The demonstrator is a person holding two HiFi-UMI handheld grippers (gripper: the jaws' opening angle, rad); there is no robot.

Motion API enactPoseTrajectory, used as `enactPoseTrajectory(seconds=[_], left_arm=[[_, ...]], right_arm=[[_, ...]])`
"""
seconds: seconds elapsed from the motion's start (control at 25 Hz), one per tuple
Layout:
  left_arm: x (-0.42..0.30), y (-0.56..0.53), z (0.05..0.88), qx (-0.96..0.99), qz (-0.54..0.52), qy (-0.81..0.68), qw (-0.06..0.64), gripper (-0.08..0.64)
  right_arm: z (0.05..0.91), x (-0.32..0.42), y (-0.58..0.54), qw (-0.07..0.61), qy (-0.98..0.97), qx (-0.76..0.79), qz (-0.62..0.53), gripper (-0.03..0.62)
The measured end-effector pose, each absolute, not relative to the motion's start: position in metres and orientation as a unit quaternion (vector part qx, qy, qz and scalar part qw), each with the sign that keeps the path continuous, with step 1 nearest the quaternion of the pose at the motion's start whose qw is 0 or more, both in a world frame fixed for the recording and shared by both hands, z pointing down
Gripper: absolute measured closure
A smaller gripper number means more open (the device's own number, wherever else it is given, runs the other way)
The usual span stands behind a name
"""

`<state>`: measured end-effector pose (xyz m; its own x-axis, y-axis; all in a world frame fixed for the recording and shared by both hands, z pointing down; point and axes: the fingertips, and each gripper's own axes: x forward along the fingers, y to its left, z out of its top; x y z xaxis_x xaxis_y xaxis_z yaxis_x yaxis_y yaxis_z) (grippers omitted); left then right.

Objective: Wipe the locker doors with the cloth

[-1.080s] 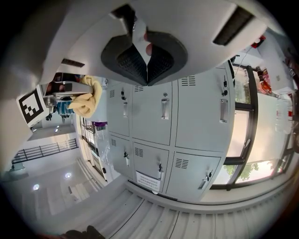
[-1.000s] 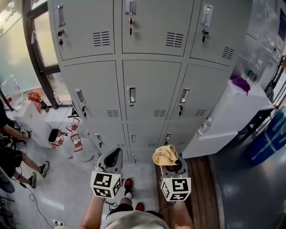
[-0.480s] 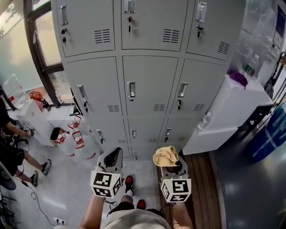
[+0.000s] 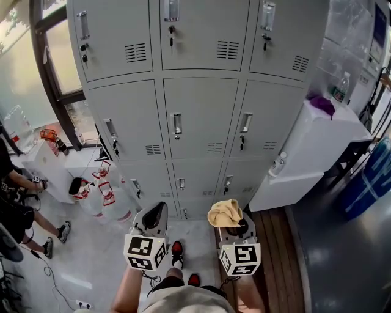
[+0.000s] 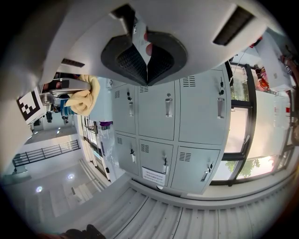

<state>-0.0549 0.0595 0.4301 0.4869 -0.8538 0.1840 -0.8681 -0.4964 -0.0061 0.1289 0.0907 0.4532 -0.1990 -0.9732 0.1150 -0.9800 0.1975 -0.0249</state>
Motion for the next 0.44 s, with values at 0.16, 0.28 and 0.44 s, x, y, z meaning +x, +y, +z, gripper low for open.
enactPoseTrajectory(seconds=[0.16, 0.28, 0.44], left_arm=[[-0.053, 0.0597, 0.4306, 0.862, 0.082, -0.499, 0.044, 0.537], [-0.0524, 0.0606, 0.432, 0.862, 0.084, -0.498, 0.045, 0.537], [-0.051, 0.0627, 0.4332, 0.863, 0.087, -0.496, 0.044, 0.537]], right_arm=[[0.4528, 0.1299, 0.0914, 0.036, -0.773, 0.632, 0.046, 0.411], [0.452, 0.13, 0.0928, 0.036, -0.772, 0.633, 0.045, 0.411], [0.4531, 0.1315, 0.0937, 0.036, -0.771, 0.634, 0.047, 0.411]])
